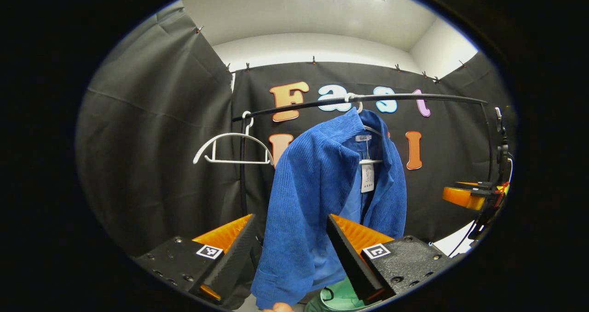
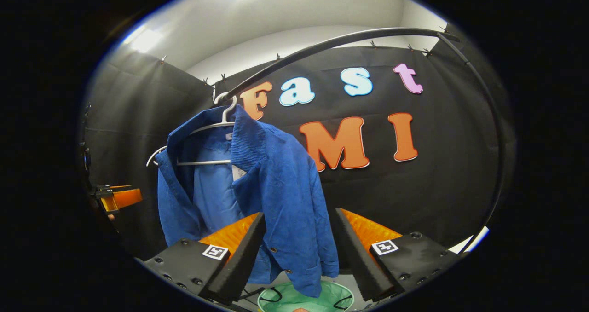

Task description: Grasp the clothes on the hanger with both hands and then place them into the laundry hamper below.

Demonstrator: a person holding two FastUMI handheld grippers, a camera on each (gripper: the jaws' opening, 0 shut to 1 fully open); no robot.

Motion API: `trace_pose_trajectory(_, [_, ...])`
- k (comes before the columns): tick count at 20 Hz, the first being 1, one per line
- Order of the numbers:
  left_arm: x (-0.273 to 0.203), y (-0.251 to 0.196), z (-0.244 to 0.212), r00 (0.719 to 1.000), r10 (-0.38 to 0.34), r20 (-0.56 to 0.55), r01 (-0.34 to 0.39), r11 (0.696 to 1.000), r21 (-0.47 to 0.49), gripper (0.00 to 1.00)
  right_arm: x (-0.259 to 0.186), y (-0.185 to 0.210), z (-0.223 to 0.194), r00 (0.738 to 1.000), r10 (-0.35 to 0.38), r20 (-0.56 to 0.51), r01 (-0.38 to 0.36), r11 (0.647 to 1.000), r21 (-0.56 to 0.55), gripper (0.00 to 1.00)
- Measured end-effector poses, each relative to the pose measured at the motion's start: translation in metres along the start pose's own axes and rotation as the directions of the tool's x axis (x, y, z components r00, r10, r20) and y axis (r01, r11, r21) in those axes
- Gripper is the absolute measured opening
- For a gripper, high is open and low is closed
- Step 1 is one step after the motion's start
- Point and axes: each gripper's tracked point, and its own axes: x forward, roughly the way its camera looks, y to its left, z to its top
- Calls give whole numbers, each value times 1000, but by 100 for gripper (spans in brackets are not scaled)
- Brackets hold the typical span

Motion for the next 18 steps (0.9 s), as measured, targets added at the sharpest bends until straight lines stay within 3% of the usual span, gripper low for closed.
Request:
trace_pose_trajectory(6, [6,-13,-2,1000,-19,-23,19,1000,8,93,43,42,-13,995,84,-47,-84,996,-16,89])
trace_pose_trajectory(7, [9,-17,-3,999,-27,-25,27,1000,10,93,51,47,-14,994,92,-56,-93,996,-15,98])
trace_pose_trajectory(11, [21,-33,-6,998,-51,-36,52,998,19,93,80,62,-19,990,114,-78,-113,993,17,98])
trace_pose_trajectory(18, [65,-49,-7,998,-37,-43,39,999,27,94,130,76,-12,995,98,-8,-98,995,12,98])
